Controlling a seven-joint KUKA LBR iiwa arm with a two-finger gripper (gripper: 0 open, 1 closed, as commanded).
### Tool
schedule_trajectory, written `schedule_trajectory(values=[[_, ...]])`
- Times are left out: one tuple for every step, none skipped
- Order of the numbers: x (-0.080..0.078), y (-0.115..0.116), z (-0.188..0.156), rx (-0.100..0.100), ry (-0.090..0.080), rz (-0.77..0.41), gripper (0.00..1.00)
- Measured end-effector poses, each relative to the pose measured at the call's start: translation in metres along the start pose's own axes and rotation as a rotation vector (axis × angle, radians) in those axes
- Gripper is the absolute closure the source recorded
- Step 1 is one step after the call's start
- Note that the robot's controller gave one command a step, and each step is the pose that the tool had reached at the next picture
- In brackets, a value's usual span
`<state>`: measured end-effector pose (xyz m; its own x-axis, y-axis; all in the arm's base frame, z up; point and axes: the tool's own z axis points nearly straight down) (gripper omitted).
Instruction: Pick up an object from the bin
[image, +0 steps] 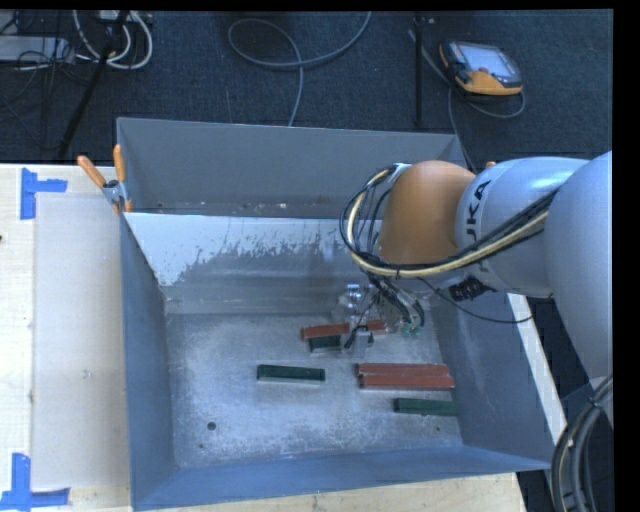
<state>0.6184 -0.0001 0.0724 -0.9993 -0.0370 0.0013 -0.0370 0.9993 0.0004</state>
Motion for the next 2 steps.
schedule_trajectory(values=[[-0.002,0.000,-0.006,0.001,-0.007,-0.001,1.00],[-0.004,0.000,-0.094,0.001,-0.009,-0.002,1.00]])
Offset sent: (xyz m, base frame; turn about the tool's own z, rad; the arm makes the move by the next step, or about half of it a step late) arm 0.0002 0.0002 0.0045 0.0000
